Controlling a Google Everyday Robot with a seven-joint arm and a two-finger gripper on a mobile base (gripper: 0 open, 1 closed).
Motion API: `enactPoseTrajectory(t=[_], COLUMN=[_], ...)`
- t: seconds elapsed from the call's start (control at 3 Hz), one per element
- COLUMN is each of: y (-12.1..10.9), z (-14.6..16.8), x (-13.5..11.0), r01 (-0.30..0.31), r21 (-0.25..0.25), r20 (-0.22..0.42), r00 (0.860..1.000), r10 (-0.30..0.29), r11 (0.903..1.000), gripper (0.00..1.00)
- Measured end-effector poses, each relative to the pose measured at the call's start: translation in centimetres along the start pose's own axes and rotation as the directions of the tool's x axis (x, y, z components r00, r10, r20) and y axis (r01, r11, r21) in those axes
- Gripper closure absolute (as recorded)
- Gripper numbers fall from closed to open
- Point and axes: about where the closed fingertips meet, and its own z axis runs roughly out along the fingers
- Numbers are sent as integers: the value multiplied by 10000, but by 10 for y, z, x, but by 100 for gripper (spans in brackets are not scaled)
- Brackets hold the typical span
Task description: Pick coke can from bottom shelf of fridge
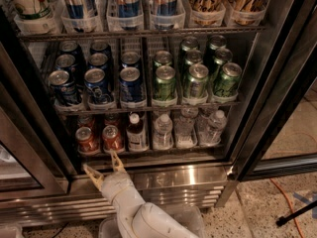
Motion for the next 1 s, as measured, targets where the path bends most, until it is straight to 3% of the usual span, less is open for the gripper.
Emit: enactPoseTrajectory(t=[0.33, 0.67, 1.0], y=[0, 1, 2], z=[0, 1, 6], x=[0, 0, 1], r01=[0, 43, 174], r21=[0, -35, -156], r20=[0, -28, -140], r00=[10000, 10000, 9997], r10=[0, -44, -177], r11=[10000, 10000, 9997], gripper=[19, 21, 30])
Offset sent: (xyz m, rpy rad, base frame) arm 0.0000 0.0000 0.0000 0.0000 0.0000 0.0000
